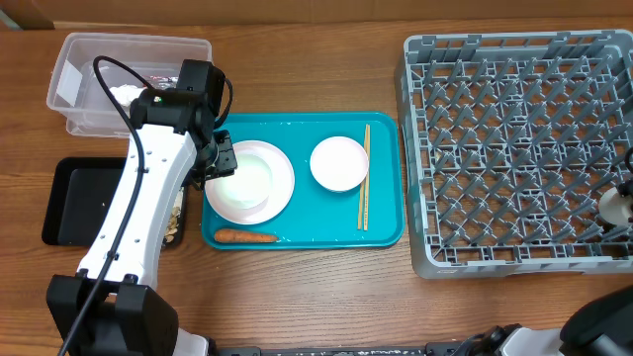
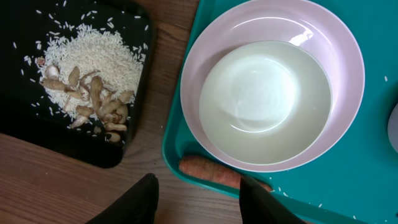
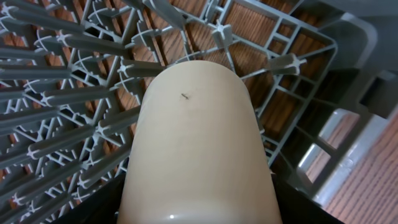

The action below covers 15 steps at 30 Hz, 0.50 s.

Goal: Sort waste into correct bins and load items into the dishwasher
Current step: 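Carry the cup with the right gripper to the rack's right edge and set it down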

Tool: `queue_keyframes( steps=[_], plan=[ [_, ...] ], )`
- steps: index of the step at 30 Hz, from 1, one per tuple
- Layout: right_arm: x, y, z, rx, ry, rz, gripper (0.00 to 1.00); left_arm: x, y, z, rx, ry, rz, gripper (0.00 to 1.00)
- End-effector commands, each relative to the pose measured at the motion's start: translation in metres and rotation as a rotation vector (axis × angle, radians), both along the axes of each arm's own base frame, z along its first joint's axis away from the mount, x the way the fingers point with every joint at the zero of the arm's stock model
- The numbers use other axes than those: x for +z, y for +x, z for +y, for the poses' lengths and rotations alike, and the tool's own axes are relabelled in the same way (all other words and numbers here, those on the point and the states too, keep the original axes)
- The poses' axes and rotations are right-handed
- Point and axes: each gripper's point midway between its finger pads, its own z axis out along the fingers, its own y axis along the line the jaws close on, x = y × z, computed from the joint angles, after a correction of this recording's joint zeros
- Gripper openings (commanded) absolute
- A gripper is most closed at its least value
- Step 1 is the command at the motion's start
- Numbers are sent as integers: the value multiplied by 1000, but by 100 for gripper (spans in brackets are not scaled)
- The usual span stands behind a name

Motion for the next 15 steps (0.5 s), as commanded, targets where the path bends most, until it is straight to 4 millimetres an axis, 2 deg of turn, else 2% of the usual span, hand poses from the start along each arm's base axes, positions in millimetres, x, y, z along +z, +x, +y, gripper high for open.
queue_keyframes(
  steps=[1, 8, 15],
  plan=[
    [5, 5, -8, -19, -21, -14, 63, 11, 2, 0, 11, -6, -39, 45],
    [0, 9, -7, -13, -1, -22, 82, 11, 2, 0, 10, -6, -39, 45],
    [0, 12, -5, -7, 13, -38, 88, 11, 2, -1, 10, -9, -37, 46]
  ],
)
